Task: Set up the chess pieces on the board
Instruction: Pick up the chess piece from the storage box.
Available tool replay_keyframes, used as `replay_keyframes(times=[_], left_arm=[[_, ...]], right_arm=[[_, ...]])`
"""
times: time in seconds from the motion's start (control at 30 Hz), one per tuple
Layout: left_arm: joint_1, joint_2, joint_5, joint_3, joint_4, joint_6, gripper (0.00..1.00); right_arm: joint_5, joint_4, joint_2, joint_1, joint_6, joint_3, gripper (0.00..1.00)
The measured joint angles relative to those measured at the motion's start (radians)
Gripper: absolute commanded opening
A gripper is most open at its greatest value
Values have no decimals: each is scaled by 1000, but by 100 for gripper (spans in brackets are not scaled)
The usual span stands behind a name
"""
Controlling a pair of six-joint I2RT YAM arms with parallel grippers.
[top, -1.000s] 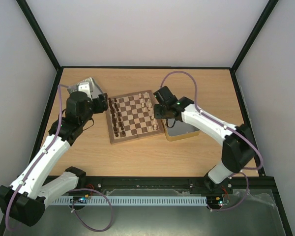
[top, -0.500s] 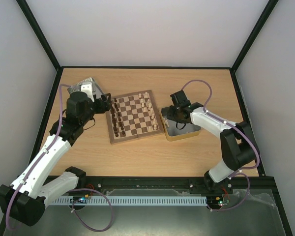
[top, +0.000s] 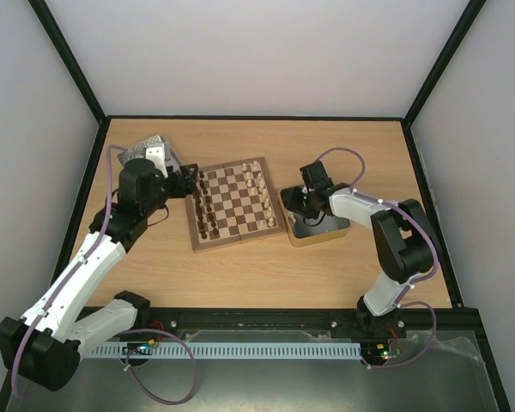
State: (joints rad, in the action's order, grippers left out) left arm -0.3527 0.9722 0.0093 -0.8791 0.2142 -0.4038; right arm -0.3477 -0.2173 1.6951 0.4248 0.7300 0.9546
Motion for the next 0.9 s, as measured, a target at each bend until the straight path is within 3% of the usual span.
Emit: replay_keyframes(times=[0.3,0.63,0.9], left_arm=[[0,0,12,-1,0,-8,79],[0,1,16,-1,-1,-8,79],[0,3,17,0,-4,-8,79]], right_arm=[[3,35,22,-5,-15,-4,30],[200,-91,16,-6,-63,-4,30],[114,-100,-26,-6,-111,-2,31]])
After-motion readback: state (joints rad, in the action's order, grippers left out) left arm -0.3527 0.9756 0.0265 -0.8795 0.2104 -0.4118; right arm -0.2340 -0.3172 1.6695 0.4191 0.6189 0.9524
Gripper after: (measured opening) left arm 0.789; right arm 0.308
